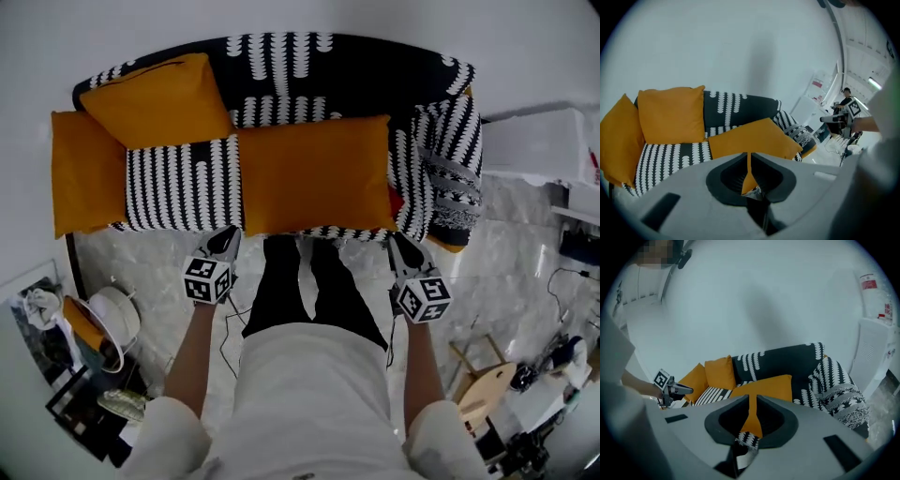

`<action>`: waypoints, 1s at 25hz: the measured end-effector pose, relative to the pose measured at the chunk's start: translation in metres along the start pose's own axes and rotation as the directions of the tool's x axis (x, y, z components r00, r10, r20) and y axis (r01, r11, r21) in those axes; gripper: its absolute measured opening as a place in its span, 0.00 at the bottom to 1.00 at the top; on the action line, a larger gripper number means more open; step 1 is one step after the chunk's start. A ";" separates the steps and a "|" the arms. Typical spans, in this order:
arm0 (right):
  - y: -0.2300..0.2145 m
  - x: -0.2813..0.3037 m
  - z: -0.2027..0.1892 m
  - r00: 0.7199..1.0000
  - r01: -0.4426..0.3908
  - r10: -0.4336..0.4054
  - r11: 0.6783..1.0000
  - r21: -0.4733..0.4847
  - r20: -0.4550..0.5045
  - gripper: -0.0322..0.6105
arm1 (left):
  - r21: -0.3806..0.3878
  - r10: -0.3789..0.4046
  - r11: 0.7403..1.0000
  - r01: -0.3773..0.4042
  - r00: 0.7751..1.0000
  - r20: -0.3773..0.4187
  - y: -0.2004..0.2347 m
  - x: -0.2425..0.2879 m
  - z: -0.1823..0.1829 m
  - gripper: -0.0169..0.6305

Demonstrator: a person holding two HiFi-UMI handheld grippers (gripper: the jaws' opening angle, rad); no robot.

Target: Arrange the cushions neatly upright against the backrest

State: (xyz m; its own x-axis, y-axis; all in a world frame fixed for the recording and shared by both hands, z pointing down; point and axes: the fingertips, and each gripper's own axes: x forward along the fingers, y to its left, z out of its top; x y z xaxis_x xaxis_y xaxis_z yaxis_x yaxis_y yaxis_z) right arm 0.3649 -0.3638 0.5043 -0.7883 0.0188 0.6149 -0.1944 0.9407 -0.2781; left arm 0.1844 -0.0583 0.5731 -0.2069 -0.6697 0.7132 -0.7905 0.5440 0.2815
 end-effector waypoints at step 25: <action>-0.103 0.105 -0.160 0.872 0.023 -0.135 0.972 -0.235 -0.471 0.41 | -0.107 -0.003 0.993 -0.050 0.894 -0.448 0.068 0.141 -0.240 0.51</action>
State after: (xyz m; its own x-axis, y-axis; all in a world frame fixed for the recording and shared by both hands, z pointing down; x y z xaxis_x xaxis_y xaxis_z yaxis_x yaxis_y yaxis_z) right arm 0.3953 -0.4045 0.7153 -0.3865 0.0494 0.9210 -0.0695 0.9942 -0.0824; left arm 0.2399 0.0056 0.8469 0.0760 -0.3738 0.9244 -0.7127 0.6280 0.3125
